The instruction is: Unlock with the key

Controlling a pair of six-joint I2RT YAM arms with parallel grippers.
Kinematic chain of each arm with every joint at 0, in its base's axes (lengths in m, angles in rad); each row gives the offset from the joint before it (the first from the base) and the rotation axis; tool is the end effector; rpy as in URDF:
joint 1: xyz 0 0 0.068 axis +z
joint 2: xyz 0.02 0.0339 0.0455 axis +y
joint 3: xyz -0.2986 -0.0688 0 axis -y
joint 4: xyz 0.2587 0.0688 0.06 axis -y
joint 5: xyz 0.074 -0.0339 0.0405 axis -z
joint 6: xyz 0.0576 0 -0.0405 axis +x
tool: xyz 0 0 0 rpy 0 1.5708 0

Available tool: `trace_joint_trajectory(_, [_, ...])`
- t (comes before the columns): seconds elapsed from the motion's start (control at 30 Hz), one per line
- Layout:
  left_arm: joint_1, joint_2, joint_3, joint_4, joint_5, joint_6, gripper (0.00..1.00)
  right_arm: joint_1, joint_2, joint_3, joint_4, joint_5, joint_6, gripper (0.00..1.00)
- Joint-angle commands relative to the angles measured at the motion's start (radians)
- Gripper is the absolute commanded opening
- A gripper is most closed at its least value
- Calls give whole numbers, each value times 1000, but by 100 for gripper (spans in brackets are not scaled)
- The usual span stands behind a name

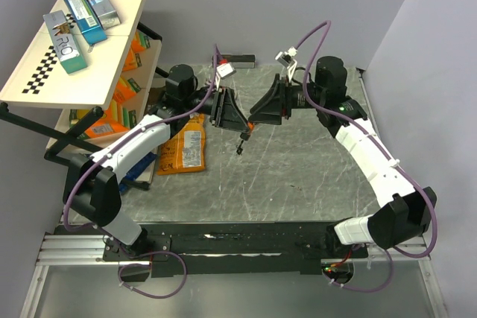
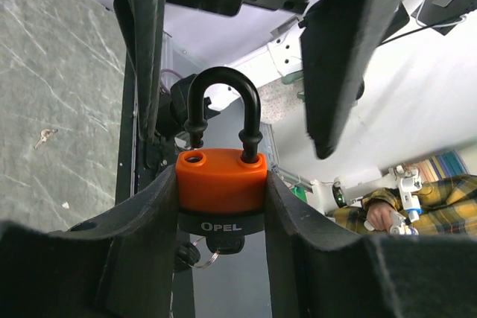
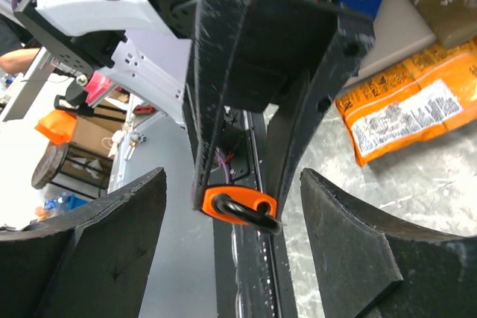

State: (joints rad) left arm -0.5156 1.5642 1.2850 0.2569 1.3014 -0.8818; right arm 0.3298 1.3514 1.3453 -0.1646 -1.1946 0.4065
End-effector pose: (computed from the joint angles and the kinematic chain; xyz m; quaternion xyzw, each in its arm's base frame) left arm 0.2967 -0.2320 0.3965 0.3129 0.6365 -0.6894 0.1474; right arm 0.2739 0.1504 0.4472 -0.3378 0.6458 0.5930 0.3422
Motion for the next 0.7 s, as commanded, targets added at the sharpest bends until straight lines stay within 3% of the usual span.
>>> trace_joint_trajectory(0.0, [3, -15, 27, 102, 9, -25, 1, 6, -5, -3, -25, -11, -40, 76])
trace_joint_trajectory(0.2, [3, -16, 28, 50, -14, 27, 1, 6, -8, 0, -50, 12, -55, 51])
trace_joint_trajectory(0.33, [6, -21, 27, -21, -57, 90, 1, 6, 0, 2, -58, 21, -55, 26])
trace_joint_trajectory(0.53, [9, -20, 20, -86, -134, 153, 1, 6, 2, -2, -59, 46, -49, 8])
trace_joint_trajectory(0.67, [8, -13, 57, -212, -246, 250, 1, 6, 6, 20, -125, 120, -66, 0])
